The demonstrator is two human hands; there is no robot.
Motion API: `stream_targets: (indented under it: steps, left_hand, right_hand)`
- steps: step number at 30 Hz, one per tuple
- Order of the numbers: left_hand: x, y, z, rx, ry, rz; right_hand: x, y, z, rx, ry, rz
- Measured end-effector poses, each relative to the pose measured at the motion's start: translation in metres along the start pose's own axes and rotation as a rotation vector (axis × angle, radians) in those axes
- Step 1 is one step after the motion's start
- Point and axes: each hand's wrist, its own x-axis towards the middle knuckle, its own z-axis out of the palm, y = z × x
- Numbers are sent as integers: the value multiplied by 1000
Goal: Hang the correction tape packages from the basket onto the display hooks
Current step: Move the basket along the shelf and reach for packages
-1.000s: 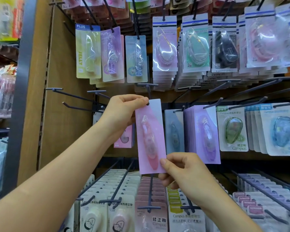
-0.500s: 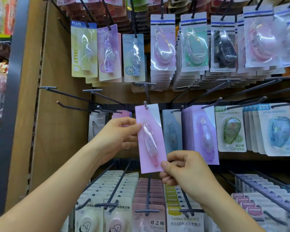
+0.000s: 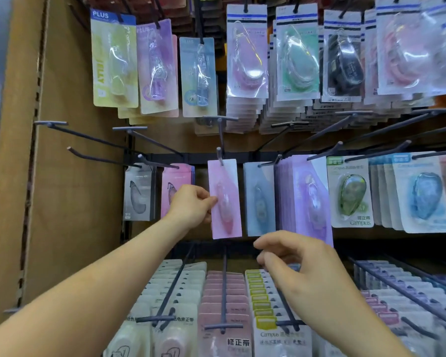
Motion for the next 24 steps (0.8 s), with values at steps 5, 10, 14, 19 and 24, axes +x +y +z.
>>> stream_targets:
  steps: [5, 10, 14, 19, 24]
  left_hand:
    - [29, -10, 10, 100, 44, -30]
    - [44, -21, 17, 170, 54, -42]
    - [30, -17, 10, 261, 69, -39]
    - [-40, 7, -14, 315, 9, 87]
    - [-154, 22, -55, 415, 24, 246]
  right_hand:
    - [-24, -3, -14, -115, -17, -140]
    - [-48, -4, -13, -322, 34, -311]
    - [-64, -10, -4, -459, -98, -421]
    - [-77, -7, 9, -628, -271, -566]
    - [-97, 2, 31, -711, -539, -648]
